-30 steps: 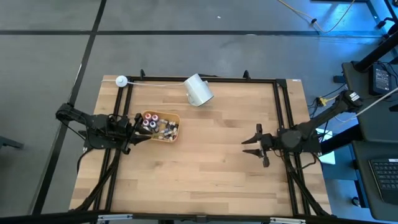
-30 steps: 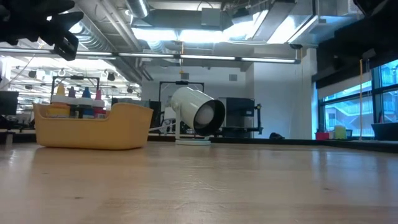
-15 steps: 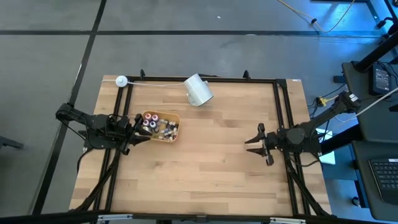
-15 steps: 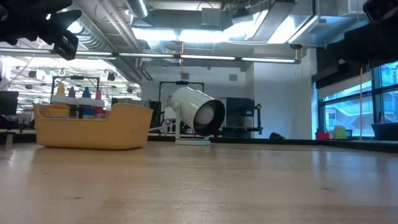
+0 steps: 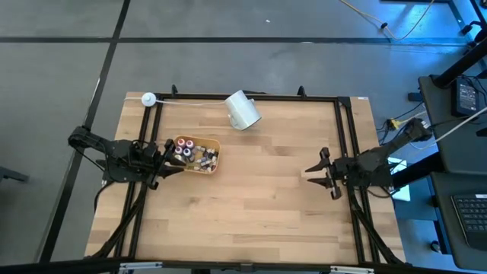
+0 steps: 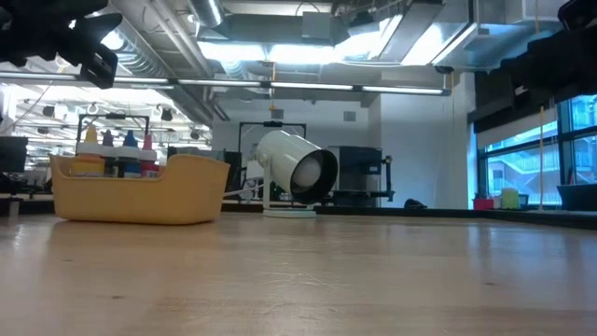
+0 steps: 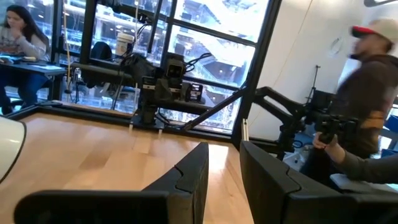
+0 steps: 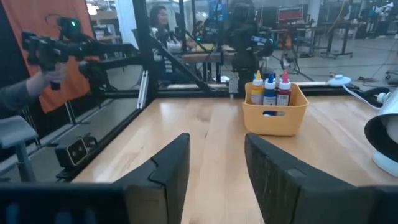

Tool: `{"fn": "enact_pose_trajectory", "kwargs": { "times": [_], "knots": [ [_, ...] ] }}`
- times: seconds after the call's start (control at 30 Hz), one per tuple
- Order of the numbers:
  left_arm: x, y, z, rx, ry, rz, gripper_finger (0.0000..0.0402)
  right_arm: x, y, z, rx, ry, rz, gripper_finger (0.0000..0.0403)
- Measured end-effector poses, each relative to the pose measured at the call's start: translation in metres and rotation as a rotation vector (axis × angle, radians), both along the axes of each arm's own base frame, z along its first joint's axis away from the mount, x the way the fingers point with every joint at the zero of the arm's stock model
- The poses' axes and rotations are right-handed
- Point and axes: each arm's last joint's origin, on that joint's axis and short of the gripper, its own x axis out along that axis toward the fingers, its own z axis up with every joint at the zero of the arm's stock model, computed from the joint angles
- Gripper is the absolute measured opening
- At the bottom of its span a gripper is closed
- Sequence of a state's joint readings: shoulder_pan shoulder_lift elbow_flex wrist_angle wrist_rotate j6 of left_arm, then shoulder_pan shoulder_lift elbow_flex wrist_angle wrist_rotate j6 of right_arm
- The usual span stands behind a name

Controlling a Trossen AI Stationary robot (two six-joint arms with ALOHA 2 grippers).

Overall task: Pick & Place food coloring
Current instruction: Return to Home Position

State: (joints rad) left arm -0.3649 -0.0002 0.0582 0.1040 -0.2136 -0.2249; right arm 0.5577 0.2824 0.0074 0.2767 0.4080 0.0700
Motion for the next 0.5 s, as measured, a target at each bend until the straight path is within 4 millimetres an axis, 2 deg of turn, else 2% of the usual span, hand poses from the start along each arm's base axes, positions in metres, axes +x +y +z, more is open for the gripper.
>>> {"fn": "enact_pose_trajectory", "kwargs": {
  "times": [0.33, 0.5],
  "knots": [
    [0.0, 0.0, 0.001, 0.021, -0.009, -0.006, 0.0088, -0.015, -0.01, 0.004, 0.013, -0.06, -0.01, 0.0156],
    [0.0, 0.0, 0.001, 0.021, -0.009, -0.007, 0.0088, -0.015, -0.01, 0.004, -0.013, -0.062, -0.011, 0.0156]
  ]
}}
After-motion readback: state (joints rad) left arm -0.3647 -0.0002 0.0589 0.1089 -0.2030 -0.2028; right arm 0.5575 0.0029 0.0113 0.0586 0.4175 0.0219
